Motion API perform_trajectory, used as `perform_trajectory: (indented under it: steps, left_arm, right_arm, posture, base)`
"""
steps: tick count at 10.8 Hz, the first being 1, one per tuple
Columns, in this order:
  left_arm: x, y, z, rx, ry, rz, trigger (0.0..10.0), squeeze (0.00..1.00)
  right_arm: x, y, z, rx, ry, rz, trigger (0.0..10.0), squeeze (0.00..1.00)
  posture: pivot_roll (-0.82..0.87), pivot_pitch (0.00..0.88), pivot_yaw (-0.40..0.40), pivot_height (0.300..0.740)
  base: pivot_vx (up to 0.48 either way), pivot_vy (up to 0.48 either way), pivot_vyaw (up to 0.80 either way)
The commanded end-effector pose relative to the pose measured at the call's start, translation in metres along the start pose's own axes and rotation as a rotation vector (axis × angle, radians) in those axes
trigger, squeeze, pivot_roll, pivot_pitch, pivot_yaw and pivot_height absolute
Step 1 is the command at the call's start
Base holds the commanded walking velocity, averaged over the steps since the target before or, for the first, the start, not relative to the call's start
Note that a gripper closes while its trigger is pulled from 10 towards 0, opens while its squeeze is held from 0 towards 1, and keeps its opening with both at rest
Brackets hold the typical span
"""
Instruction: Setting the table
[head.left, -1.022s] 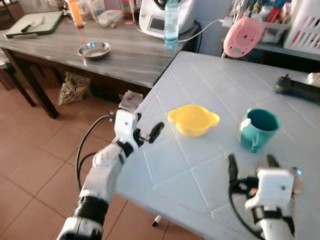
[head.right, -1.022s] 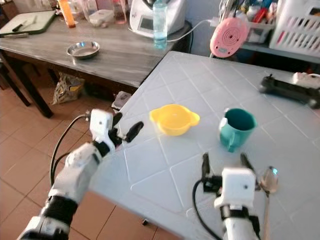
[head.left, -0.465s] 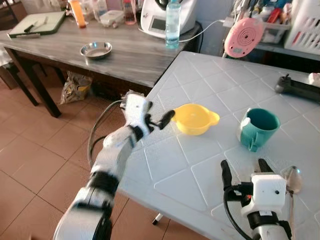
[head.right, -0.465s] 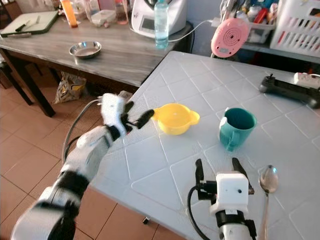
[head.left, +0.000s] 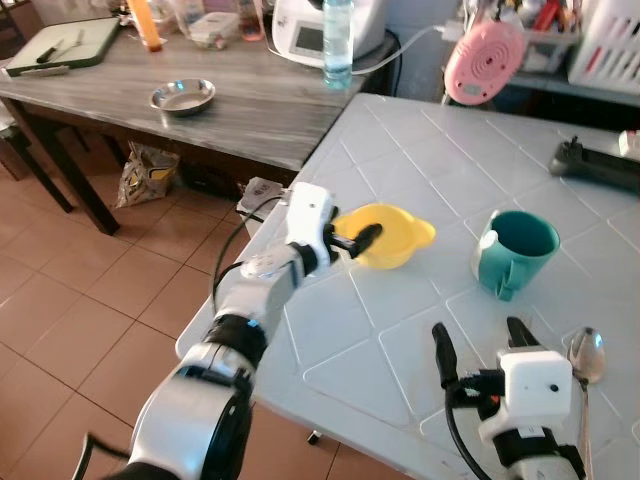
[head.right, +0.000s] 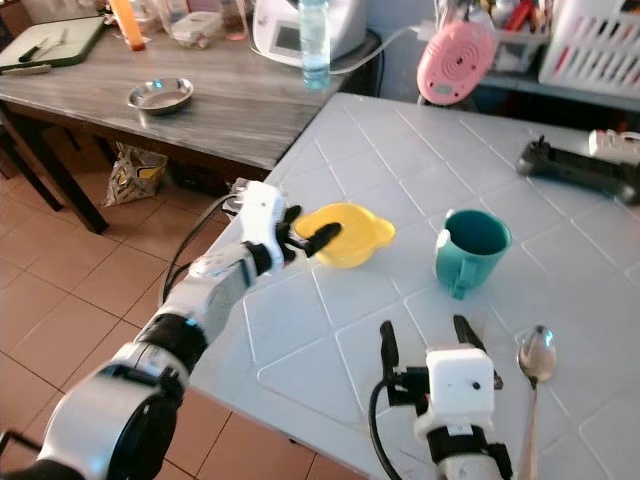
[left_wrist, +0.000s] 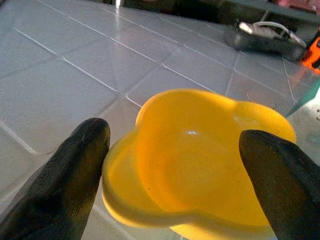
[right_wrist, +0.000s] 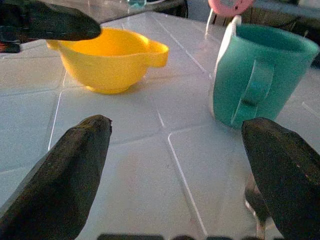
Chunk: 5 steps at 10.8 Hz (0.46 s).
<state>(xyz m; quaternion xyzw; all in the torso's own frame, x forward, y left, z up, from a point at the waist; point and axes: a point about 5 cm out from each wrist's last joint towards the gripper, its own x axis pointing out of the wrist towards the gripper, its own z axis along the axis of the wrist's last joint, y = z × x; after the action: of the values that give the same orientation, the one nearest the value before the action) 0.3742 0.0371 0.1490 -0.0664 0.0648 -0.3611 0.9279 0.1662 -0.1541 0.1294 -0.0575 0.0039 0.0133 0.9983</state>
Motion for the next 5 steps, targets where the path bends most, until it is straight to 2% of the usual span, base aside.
perform_trajectory:
  steps: [1,2,5]
  left_arm:
    - [0.002,-0.001,0.001,0.013,0.025,-0.008,10.0,0.00]
    - [0.003,-0.003,-0.005,0.034,0.088,-0.028,10.0,0.00]
    - [0.003,-0.001,-0.011,0.041,0.191,-0.027,10.0,0.00]
  right_arm:
    - [-0.002,0.003,0.003,0.021,-0.001,0.022,10.0,0.00]
    - [-0.003,0.006,0.002,0.033,0.011,0.041,10.0,0.00]
    - [-0.002,0.008,0.002,0.027,0.013,0.052,10.0,0.00]
  posture:
    - [-0.11,0.122,0.087,0.740]
    - [-0.11,0.124,0.092,0.740]
    - [-0.10,0.124,0.090,0.740]
  base:
    - [0.000,0.000,0.00]
    - [0.000,0.000,0.00]
    - [0.000,0.000,0.00]
